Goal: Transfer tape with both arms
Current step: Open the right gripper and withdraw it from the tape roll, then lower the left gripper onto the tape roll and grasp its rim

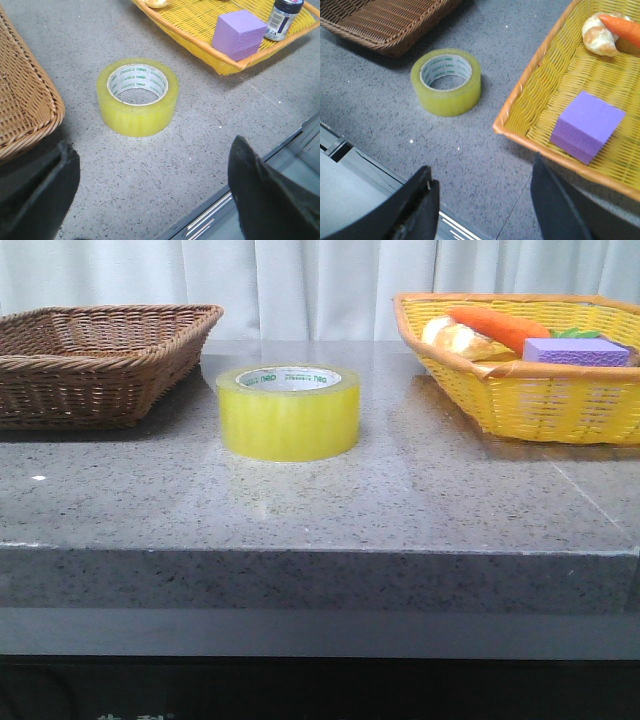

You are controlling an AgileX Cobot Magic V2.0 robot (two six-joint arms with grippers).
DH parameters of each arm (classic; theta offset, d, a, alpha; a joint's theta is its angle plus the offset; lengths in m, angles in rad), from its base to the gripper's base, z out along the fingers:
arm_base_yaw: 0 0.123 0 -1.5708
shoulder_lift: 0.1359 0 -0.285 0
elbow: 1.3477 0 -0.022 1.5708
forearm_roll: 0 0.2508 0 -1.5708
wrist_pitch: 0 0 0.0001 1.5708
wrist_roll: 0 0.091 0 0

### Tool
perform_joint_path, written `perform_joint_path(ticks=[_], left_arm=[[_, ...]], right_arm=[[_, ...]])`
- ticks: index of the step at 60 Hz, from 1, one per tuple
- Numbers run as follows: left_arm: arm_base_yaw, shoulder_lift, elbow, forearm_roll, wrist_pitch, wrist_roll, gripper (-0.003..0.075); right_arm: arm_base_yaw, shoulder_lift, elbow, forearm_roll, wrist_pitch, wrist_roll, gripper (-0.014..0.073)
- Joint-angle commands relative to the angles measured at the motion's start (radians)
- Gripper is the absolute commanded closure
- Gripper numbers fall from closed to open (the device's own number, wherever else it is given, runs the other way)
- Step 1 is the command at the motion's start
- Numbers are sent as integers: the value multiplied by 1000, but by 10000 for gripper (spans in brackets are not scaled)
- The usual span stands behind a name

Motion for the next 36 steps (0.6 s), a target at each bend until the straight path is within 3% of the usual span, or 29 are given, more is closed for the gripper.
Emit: perform_joint_path(ticks=[1,18,36], left_arm=[[-9,-1,-31,-8,-79,1,123],[-9,6,-75,-11,-36,3,123],[-9,199,-351,-8,296,227,123]], right_arm=[[-6,-42,7,3,-90,-13,158],[-6,-52,9,3,-73,-13,158],[-6,-52,9,3,-73,-13,158]])
